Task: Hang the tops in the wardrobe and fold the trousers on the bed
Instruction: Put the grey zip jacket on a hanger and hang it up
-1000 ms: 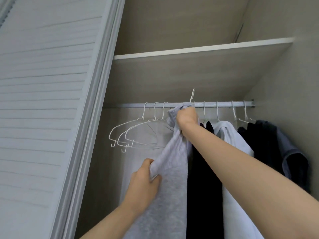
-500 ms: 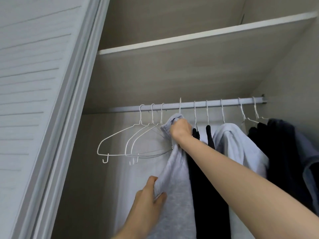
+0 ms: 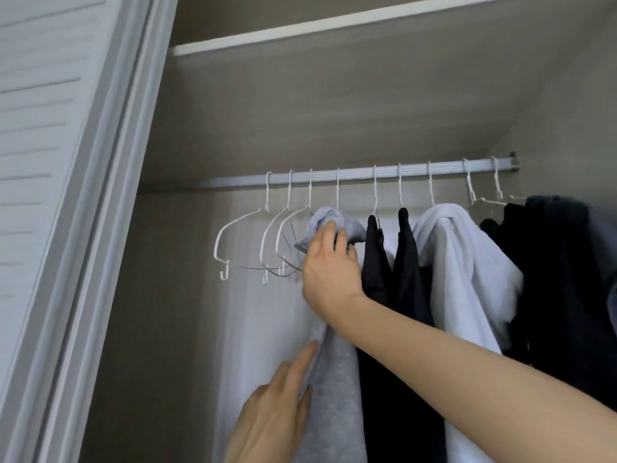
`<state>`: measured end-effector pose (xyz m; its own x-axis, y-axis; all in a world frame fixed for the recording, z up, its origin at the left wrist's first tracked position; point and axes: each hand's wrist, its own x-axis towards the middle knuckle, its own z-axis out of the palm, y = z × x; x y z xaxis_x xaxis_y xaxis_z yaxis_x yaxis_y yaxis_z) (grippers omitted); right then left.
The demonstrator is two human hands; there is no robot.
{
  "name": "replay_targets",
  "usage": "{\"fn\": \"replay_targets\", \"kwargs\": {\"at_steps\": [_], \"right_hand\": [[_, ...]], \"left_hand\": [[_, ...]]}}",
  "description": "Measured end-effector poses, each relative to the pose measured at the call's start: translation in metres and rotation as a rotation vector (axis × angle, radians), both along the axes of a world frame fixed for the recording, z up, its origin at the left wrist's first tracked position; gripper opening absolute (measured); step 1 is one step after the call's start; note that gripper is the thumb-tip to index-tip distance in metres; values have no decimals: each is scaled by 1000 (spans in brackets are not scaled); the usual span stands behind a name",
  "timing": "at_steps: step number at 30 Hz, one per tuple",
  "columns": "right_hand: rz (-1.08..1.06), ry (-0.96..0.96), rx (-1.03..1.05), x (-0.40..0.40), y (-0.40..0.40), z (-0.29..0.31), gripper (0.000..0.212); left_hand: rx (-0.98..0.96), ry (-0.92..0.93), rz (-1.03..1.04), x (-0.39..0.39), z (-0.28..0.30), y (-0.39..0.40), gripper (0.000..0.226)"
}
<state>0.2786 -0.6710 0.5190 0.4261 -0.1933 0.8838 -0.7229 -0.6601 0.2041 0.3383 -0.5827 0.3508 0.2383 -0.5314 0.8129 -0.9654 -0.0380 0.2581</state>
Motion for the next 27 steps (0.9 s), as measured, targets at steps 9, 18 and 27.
{"fn": "replay_targets", "kwargs": {"at_steps": [9, 18, 27], "right_hand": [[45, 41, 4, -2, -15, -26, 68], [91, 168, -26, -38, 22, -80, 68], [193, 375, 190, -112, 86, -186, 65]], "left_hand": [[59, 361, -238, 34, -31, -9, 87], [36, 362, -94, 7, -78, 35, 69], [-94, 579, -86, -39, -131, 103, 45]]}}
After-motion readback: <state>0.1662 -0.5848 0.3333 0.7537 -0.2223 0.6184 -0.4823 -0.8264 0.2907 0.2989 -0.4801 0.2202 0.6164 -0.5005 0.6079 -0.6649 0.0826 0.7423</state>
